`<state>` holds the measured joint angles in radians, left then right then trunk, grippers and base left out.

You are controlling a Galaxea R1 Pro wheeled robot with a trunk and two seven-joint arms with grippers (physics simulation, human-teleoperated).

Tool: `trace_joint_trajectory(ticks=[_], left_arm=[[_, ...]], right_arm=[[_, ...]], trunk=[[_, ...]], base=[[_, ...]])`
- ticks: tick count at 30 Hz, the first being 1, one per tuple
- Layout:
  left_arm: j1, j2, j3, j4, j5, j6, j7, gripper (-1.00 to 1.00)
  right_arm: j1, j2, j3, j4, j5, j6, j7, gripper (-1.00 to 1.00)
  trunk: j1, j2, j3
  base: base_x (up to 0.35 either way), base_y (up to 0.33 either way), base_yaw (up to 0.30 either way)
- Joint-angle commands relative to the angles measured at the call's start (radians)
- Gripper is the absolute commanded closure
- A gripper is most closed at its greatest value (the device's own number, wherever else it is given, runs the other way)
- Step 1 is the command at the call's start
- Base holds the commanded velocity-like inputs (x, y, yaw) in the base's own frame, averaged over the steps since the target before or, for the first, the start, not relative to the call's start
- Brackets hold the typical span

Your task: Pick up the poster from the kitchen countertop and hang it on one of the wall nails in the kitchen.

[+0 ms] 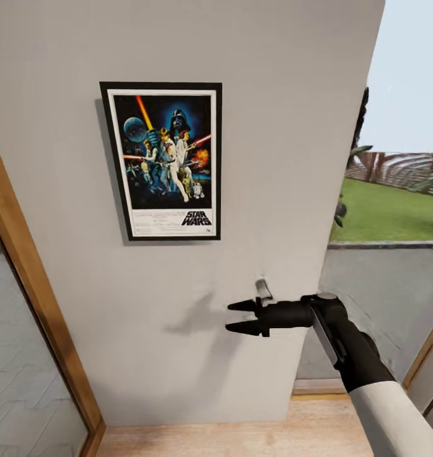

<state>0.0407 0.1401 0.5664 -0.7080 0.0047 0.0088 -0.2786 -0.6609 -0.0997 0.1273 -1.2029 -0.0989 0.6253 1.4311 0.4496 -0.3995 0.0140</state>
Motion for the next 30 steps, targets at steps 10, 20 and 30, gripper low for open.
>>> trace_joint_trajectory(ticks=[10, 20, 30], left_arm=[[0.001, 0.0, 0.001, 0.001, 0.0, 0.0, -0.006, -1.0], [0.0, -0.001, -0.002, 0.002, -0.002, -0.001, -0.005, -1.0], [0.001, -0.003, -0.005, 0.02, -0.002, -0.003, -0.004, -1.0]], right_arm=[[0.291, -0.04, -0.155, 0.298, 0.0, -0.362, 0.0, -1.0], [0.325, -0.081, -0.169, 1.014, 0.002, -0.73, -0.363, -1.0], [0.326, -0.055, -0.169, 1.153, -0.003, -0.786, -0.791, -1.0]], trunk=[[0.0, 0.0, 0.017], [0.0, 0.0, 0.033], [0.0, 0.0, 0.05]], base=[[0.0, 0.0, 0.0], [0.0, 0.0, 0.0], [0.0, 0.0, 0.0]])
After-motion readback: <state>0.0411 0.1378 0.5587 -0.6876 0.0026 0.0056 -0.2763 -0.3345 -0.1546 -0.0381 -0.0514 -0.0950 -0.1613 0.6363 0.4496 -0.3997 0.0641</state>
